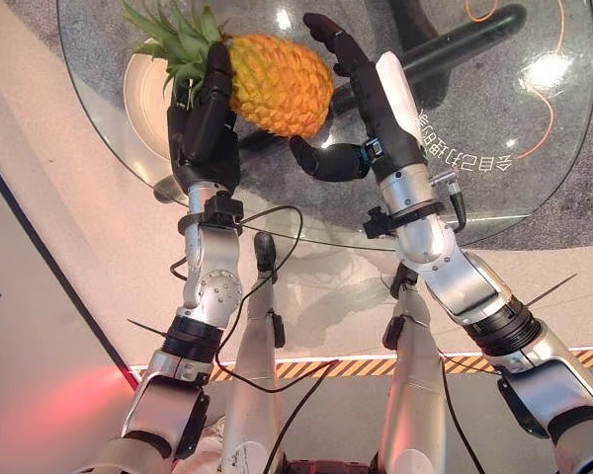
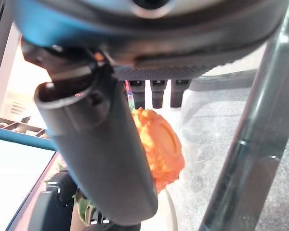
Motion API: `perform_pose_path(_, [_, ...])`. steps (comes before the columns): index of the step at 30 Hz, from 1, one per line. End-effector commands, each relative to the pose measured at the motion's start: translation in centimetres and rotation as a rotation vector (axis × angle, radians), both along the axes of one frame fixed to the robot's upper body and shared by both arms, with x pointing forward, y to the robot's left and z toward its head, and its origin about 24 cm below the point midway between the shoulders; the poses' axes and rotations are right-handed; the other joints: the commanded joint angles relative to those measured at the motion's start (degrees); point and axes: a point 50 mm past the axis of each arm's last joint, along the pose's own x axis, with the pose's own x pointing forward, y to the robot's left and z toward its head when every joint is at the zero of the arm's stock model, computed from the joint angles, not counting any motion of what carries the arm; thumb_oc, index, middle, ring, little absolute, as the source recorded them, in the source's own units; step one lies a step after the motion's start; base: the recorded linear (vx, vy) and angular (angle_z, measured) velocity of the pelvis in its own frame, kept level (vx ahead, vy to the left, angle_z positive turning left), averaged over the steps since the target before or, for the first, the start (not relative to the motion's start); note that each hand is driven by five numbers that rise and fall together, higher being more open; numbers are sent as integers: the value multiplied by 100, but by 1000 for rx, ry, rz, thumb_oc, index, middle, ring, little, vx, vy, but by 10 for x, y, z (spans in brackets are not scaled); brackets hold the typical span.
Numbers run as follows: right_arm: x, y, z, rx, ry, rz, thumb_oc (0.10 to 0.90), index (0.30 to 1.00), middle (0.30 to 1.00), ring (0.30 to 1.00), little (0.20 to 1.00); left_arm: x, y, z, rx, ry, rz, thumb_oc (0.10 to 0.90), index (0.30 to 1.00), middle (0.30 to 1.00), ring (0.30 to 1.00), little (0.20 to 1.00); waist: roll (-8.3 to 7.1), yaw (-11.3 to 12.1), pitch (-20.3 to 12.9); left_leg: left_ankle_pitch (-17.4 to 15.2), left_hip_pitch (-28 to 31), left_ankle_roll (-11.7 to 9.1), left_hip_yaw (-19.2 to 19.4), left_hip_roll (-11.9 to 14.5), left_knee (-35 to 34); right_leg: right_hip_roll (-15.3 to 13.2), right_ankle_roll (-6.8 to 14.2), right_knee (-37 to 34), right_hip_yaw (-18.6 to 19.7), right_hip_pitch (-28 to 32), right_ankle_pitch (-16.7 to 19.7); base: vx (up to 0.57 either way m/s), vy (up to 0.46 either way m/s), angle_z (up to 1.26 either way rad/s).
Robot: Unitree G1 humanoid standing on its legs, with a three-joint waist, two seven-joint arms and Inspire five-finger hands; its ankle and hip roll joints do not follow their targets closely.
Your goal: Pick up the fruit to the plate
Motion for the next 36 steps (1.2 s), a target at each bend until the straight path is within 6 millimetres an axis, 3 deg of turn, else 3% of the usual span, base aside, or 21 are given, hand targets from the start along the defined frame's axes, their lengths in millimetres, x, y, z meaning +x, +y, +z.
perform_pose_path(1, [-43, 12, 64, 99, -352, 153, 800, 900, 900, 900, 900, -24, 0, 62, 9, -335, 75, 100, 300, 300, 300, 200, -94, 84, -146, -185, 241, -44, -83, 94, -54, -139, 188, -409, -285, 196, 394, 0, 0, 0])
perform_pose_path(25, [-40, 7, 66, 135, -365, 122, 800, 900, 900, 900, 900, -31, 19, 68, -114, -350, 248, 100, 300, 300, 300, 200, -112, 87, -146, -121, 246, -57, -83, 90, -130, -134, 174, -459, -294, 204, 434, 0, 0, 0])
perform_pose_path(36, [-22, -20, 51, 216, -313, -42, 800, 900, 900, 900, 900, -36, 26, 71, -105, -368, 362, 100, 300, 300, 300, 200, -154, 26, -146, -144, 250, -57, -77, 104, -118, -126, 178, -437, -262, 186, 426, 0, 0, 0])
